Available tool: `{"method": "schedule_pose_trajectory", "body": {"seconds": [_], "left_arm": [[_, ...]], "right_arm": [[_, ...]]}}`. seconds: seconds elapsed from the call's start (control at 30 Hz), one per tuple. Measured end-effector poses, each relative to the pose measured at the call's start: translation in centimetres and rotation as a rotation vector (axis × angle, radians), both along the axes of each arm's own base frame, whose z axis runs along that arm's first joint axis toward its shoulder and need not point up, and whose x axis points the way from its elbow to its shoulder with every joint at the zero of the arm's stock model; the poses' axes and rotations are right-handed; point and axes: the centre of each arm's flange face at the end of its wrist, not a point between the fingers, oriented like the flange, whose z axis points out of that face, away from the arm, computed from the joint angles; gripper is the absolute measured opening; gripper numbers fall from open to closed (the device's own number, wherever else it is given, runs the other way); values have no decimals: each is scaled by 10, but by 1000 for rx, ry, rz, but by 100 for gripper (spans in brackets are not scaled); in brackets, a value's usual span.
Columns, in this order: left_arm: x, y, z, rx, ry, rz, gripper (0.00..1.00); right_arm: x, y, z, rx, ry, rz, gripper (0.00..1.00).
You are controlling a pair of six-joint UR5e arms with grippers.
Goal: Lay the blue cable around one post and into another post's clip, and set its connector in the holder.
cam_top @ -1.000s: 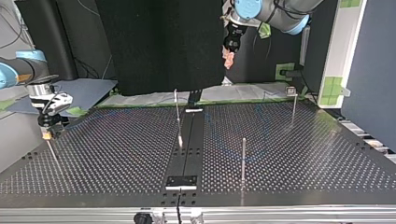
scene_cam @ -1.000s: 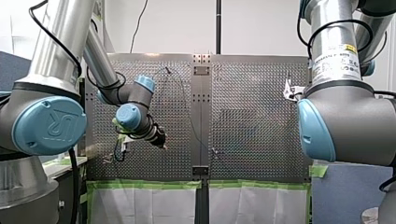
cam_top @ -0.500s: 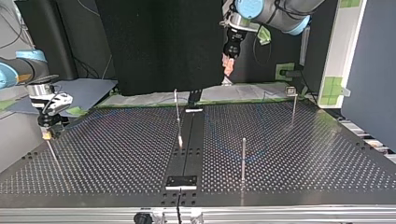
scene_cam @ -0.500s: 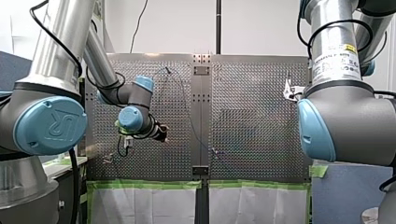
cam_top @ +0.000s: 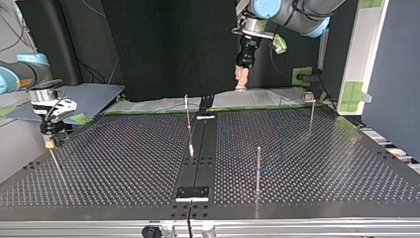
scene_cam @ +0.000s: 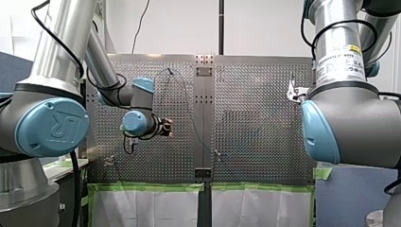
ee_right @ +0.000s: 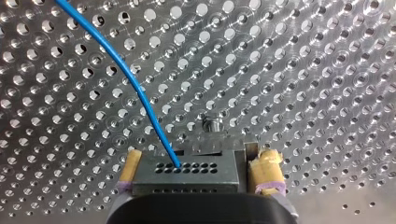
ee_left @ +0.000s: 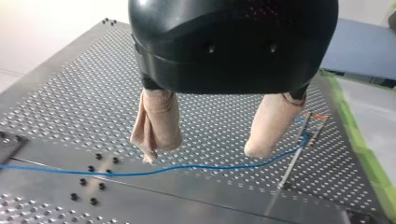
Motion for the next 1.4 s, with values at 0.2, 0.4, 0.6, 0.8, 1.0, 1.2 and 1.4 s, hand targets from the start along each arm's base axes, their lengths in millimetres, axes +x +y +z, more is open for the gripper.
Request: {"method": "schedule_pose_trajectory", "body": {"seconds": [0.2,0.4,0.6,0.8,1.0,1.2,1.4], "left_arm": [[6,-2,5,-23,-53,1,100],[12,-4,11,-46,-106,4,100],[15,-4,14,-62,-138,14,100],[16,-4,15,-65,-141,17,100],[16,-4,15,-65,-141,17,100],[16,-4,15,-65,-141,17,100],[16,-4,15,-65,-141,17,100]], "right_arm": [[0,0,0,0,0,0,100],[0,0,0,0,0,0,100],[0,0,0,0,0,0,100],[0,0,0,0,0,0,100],[0,0,0,0,0,0,100],[0,0,0,0,0,0,100],[0,0,0,0,0,0,100]]}}
